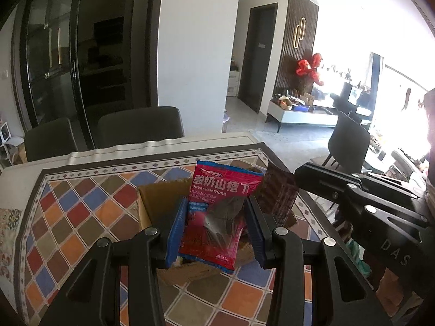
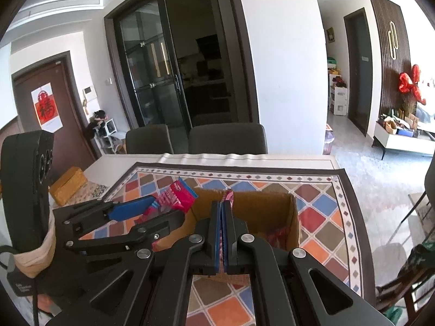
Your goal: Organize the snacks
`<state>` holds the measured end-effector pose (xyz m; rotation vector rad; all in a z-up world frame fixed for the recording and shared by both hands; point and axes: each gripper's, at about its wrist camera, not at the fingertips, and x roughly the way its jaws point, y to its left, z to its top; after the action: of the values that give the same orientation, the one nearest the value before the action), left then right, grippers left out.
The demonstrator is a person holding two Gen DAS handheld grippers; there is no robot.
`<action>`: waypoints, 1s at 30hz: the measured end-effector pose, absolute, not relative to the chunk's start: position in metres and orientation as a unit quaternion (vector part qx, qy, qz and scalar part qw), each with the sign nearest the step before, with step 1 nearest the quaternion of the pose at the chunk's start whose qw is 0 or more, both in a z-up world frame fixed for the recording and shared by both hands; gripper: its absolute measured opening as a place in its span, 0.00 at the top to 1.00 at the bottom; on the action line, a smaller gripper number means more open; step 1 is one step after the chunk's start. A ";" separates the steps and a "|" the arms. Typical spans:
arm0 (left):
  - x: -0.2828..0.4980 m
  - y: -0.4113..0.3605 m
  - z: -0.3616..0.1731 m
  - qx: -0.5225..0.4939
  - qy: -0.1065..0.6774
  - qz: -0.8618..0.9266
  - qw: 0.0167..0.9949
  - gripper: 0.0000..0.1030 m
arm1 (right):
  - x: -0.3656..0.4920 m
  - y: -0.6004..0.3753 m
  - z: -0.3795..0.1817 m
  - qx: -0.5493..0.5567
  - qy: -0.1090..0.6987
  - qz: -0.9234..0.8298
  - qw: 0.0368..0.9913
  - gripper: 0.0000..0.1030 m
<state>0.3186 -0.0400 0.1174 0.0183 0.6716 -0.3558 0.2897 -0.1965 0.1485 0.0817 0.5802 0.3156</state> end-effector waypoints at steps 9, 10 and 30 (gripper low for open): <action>0.352 -0.033 0.098 0.002 0.360 -0.160 0.919 0.59 | 0.318 -0.182 0.141 0.025 0.302 0.158 0.940 0.98; 0.356 -0.032 0.095 0.000 0.365 -0.160 0.917 0.59 | 0.322 -0.181 0.138 0.023 0.307 0.157 0.939 0.98; 0.343 -0.024 0.092 0.009 0.364 -0.128 0.922 0.49 | 0.333 -0.186 0.105 0.031 0.370 0.138 0.918 0.90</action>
<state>0.3432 -0.0242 0.0920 0.0184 0.7479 -0.2630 0.3333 -0.1861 0.1050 0.0643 0.7610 0.2842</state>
